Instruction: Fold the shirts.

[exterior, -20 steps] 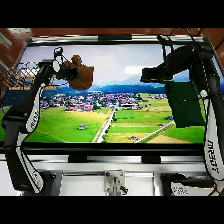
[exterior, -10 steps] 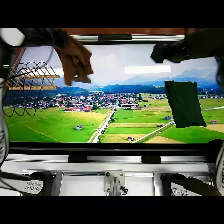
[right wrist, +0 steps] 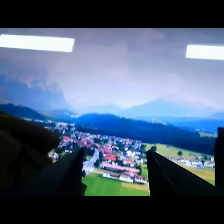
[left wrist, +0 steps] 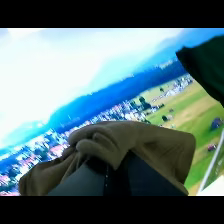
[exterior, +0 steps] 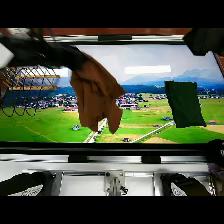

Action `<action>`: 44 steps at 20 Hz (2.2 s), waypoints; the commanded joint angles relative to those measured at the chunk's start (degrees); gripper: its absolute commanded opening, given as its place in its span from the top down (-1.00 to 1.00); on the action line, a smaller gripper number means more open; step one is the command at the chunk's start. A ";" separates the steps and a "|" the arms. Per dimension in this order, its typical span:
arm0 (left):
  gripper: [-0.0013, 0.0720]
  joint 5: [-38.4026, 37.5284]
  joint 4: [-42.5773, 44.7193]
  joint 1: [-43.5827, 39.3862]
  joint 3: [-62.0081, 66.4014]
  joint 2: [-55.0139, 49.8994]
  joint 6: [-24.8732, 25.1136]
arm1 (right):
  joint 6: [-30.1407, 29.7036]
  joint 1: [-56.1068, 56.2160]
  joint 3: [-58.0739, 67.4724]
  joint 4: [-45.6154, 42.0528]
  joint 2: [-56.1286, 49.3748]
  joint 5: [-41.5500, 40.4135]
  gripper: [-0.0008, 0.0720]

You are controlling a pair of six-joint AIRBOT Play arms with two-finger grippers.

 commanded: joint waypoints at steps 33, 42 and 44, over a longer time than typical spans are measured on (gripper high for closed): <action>-0.14 19.80 -22.29 13.75 -55.17 -4.94 -4.87 | -4.17 0.02 -29.14 27.10 -35.04 14.75 -0.84; 0.87 21.46 -22.25 13.77 -55.04 -2.03 -1.07 | -3.30 1.03 -29.16 31.67 -39.08 20.28 -0.69; 0.87 21.70 -22.12 13.81 -54.18 0.39 -0.33 | -3.32 2.40 -29.11 31.69 -39.69 20.15 0.84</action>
